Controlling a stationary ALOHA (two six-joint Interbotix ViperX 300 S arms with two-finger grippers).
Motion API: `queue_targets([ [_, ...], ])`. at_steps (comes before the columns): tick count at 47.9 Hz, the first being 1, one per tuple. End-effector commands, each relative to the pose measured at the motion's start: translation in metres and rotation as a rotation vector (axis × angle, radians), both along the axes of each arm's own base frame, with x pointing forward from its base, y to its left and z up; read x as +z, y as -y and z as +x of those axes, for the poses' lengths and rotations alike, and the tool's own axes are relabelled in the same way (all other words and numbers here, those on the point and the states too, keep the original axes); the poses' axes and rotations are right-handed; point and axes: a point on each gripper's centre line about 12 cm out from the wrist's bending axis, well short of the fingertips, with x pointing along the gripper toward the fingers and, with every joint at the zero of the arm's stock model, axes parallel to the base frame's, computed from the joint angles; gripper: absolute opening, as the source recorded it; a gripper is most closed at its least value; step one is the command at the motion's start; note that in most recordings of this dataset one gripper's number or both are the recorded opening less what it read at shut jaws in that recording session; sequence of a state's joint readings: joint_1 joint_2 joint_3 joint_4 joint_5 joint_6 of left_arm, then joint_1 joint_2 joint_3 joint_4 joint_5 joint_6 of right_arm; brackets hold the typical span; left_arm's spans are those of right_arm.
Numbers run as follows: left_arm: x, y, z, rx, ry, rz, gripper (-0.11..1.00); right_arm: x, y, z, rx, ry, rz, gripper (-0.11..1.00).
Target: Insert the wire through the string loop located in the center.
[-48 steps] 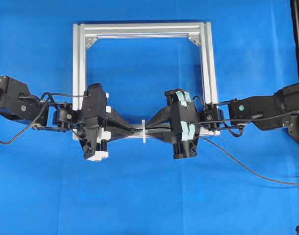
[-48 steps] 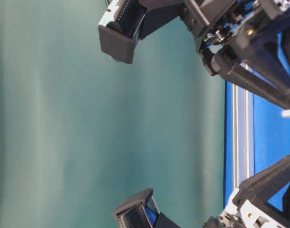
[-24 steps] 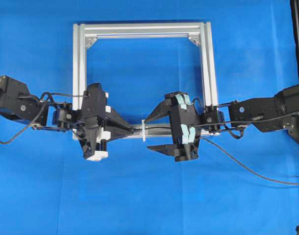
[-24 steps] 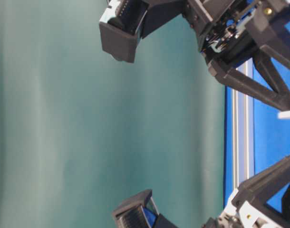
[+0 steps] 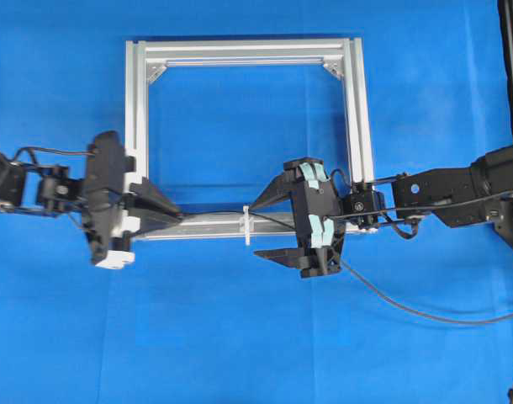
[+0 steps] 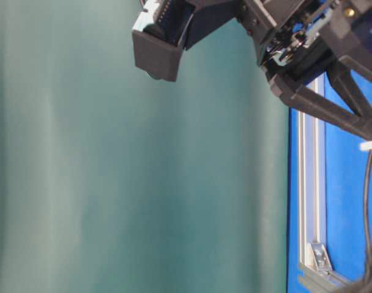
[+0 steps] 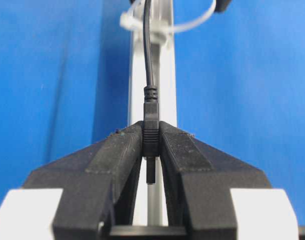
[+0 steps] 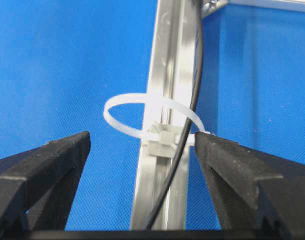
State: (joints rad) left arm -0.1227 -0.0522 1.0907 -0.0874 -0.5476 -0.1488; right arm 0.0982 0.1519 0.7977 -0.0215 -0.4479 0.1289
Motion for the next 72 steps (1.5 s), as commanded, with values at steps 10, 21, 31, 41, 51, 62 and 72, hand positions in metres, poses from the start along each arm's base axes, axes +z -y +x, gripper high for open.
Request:
queue_targets([
  [10,0.004,0.000,-0.046,-0.018,-0.006,-0.015,0.08,0.022,-0.002,0.006,0.000,0.062,0.010,0.80],
  [21,0.000,-0.001,-0.074,-0.028,-0.041,-0.013,0.08,0.022,-0.002,0.006,0.002,0.061,0.008,0.80],
  [31,-0.005,-0.001,-0.082,-0.036,-0.088,-0.002,0.08,0.022,-0.002,0.006,0.003,0.061,0.007,0.80],
  [41,-0.006,-0.001,-0.080,-0.040,-0.107,0.003,0.08,0.021,-0.002,0.005,0.003,0.055,0.006,0.80],
  [51,-0.006,-0.001,-0.079,-0.038,-0.109,-0.001,0.09,0.020,-0.002,0.005,0.002,0.046,0.007,0.80],
  [62,-0.009,-0.001,-0.080,-0.041,-0.150,0.003,0.60,0.021,-0.002,0.005,0.003,0.047,0.005,0.80],
  [72,-0.008,0.000,-0.079,-0.042,-0.163,0.000,0.86,0.021,-0.002,0.005,0.003,0.047,0.005,0.80],
])
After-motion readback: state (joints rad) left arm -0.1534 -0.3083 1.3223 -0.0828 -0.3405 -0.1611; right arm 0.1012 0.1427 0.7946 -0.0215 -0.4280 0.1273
